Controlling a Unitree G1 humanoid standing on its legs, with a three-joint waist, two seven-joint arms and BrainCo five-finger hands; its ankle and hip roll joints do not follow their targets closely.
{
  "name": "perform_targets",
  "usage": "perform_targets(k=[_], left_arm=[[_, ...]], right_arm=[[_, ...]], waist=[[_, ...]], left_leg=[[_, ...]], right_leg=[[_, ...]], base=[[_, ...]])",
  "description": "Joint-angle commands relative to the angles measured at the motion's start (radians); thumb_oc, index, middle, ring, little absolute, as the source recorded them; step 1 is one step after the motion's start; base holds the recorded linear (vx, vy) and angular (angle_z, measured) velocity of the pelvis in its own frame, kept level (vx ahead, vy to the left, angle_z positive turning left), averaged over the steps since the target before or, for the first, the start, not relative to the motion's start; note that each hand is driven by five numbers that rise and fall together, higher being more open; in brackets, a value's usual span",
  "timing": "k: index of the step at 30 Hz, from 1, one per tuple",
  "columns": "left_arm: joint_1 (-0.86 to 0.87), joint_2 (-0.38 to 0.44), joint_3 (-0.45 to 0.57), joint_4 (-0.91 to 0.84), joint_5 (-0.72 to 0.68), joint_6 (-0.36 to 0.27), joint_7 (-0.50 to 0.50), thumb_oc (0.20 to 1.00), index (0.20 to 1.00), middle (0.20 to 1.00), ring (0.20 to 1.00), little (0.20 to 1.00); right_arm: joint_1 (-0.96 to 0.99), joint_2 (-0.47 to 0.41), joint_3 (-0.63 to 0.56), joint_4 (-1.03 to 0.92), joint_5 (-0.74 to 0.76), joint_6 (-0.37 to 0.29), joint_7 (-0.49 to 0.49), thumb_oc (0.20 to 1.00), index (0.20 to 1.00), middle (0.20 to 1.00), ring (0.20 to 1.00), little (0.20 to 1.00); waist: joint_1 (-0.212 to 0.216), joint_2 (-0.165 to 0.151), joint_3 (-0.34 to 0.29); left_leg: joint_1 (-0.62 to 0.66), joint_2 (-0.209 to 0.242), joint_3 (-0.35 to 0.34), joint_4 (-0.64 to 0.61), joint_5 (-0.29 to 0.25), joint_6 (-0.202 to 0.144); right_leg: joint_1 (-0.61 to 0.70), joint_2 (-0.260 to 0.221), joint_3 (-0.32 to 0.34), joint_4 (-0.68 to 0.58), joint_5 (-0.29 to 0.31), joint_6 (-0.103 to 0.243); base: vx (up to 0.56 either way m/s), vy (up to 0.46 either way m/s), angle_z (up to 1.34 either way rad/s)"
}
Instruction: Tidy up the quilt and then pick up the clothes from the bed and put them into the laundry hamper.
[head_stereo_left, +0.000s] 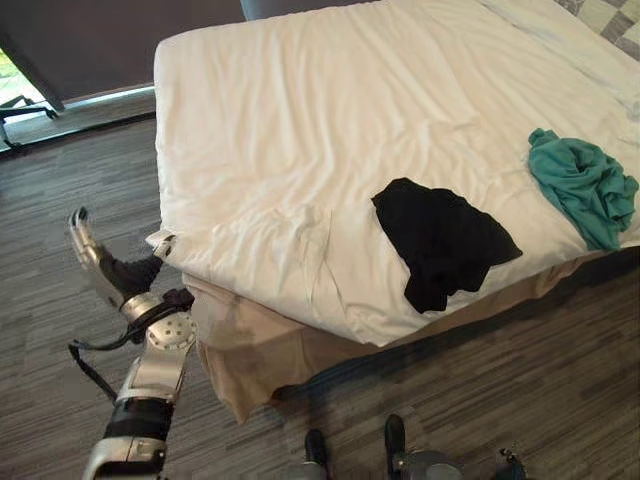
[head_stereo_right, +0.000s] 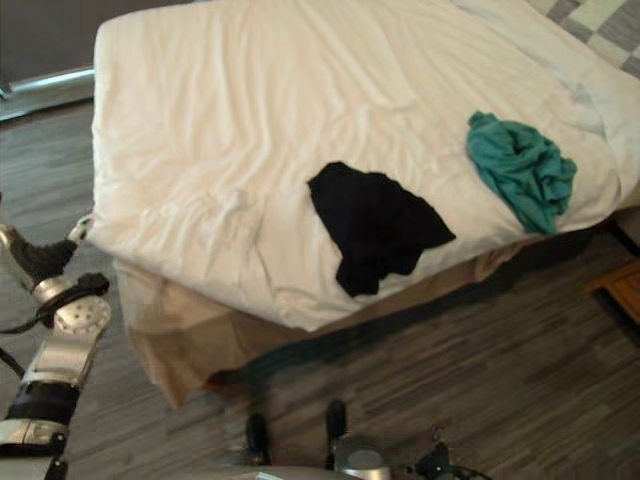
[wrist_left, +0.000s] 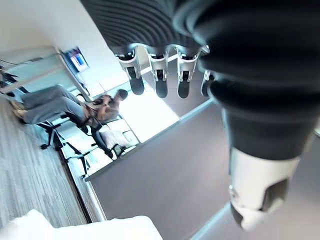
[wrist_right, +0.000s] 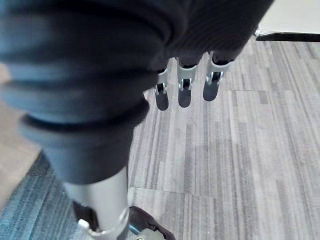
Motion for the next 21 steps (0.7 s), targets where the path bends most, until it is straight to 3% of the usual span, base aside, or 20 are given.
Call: perform_targets(k=[1,2,3,4,7,12,13,14,15,18,21], left_arm=[[-0.167,0.106,-0.099,0.083,0.135,0.022,-0.080,1.000,1.000,1.000,1.000,1.000],[-0.243,0.128,-0.190,0.142,0.166,0.050,-0.155,1.000,1.000,1.000,1.000,1.000],[-0.244,0.127,-0.191,0.143,0.166,0.050,-0.155,1.000,1.000,1.000,1.000,1.000],[-0.318,0.146,-0.292,0.251,0.235,0.095,-0.245,1.000,1.000,1.000,1.000,1.000],[-0.464,0.102,-0.455,0.458,0.355,0.145,-0.303,1.000,1.000,1.000,1.000,1.000],[-0.552,0.018,-0.602,0.669,0.494,0.163,-0.361,1.000,1.000,1.000,1.000,1.000],[-0.552,0.008,-0.624,0.684,0.522,0.161,-0.374,0.918,0.918,0.918,0.918,0.918],[-0.553,0.007,-0.624,0.685,0.522,0.161,-0.374,0.457,0.457,0.457,0.457,0.457],[-0.540,-0.013,-0.668,0.713,0.585,0.159,-0.392,0.200,0.200,0.200,0.200,0.200],[-0.461,-0.041,-0.688,0.731,0.645,0.155,-0.424,0.200,0.200,0.200,0.200,0.200],[-0.315,-0.051,-0.636,0.735,0.645,0.144,-0.458,0.200,0.200,0.200,0.200,0.200]], right_arm=[[-0.058,-0.016,0.039,0.039,0.007,0.004,-0.005,1.000,1.000,1.000,1.000,1.000],[-0.073,-0.028,0.043,0.034,0.011,0.005,0.000,1.000,1.000,1.000,1.000,1.000],[-0.073,-0.028,0.043,0.034,0.010,0.005,0.000,1.000,1.000,1.000,1.000,1.000],[-0.091,-0.041,0.048,0.029,0.011,0.009,0.012,1.000,1.000,1.000,1.000,1.000],[-0.132,-0.050,0.068,0.030,0.008,0.008,0.008,1.000,1.000,1.000,1.000,1.000],[-0.171,-0.060,0.086,0.044,0.015,0.005,-0.007,1.000,1.000,1.000,1.000,1.000],[-0.173,-0.062,0.089,0.048,0.014,0.003,-0.008,1.000,1.000,1.000,1.000,1.000],[-0.173,-0.062,0.088,0.048,0.014,0.003,-0.008,1.000,1.000,1.000,1.000,1.000],[-0.177,-0.065,0.094,0.055,0.011,-0.003,-0.009,1.000,1.000,1.000,1.000,1.000],[-0.194,-0.081,0.088,0.055,0.010,-0.007,-0.014,1.000,1.000,1.000,1.000,1.000],[-0.206,-0.104,0.068,-0.012,0.009,-0.012,-0.013,1.000,1.000,1.000,1.000,1.000]], waist=[[-0.029,-0.048,0.024],[-0.042,-0.043,0.036],[-0.041,-0.043,0.035],[-0.057,-0.038,0.047],[-0.074,-0.035,0.073],[-0.089,-0.030,0.098],[-0.089,-0.028,0.098],[-0.088,-0.028,0.098],[-0.089,-0.023,0.096],[-0.085,-0.015,0.091],[-0.077,-0.006,0.074]], left_leg=[[0.060,-0.001,0.048,0.006,-0.055,-0.035],[0.042,0.000,0.051,0.006,-0.050,-0.034],[0.041,0.000,0.052,0.006,-0.050,-0.034],[0.026,0.000,0.058,0.006,-0.046,-0.032],[0.000,-0.001,0.069,0.006,-0.038,-0.028],[-0.027,-0.001,0.075,0.006,-0.032,-0.026],[-0.027,0.000,0.077,0.006,-0.033,-0.026],[-0.026,0.000,0.077,0.006,-0.033,-0.026],[-0.020,0.000,0.080,0.006,-0.036,-0.027],[-0.007,-0.001,0.079,0.006,-0.041,-0.028],[0.013,-0.002,0.077,0.006,-0.048,-0.029]], right_leg=[[0.013,-0.127,0.055,0.014,-0.110,0.147],[-0.013,-0.124,0.063,0.020,-0.104,0.149],[-0.013,-0.124,0.064,0.020,-0.104,0.149],[-0.036,-0.122,0.070,0.025,-0.097,0.152],[-0.075,-0.121,0.081,0.037,-0.089,0.156],[-0.112,-0.123,0.082,0.046,-0.082,0.162],[-0.113,-0.124,0.083,0.046,-0.082,0.163],[-0.113,-0.124,0.083,0.046,-0.082,0.163],[-0.110,-0.126,0.082,0.048,-0.084,0.164],[-0.096,-0.130,0.077,0.050,-0.089,0.162],[-0.076,-0.133,0.072,0.049,-0.094,0.159]], base=[[-0.10,0.041,-0.09],[-0.05,0.019,-0.04],[-0.09,0.052,-0.04],[-0.08,0.048,-0.08],[-0.10,0.043,-0.18],[-0.06,0.024,-0.10],[0.00,0.000,0.00],[0.00,0.000,0.00],[0.00,0.000,0.00],[0.00,0.003,0.01],[0.04,0.023,-0.02]])
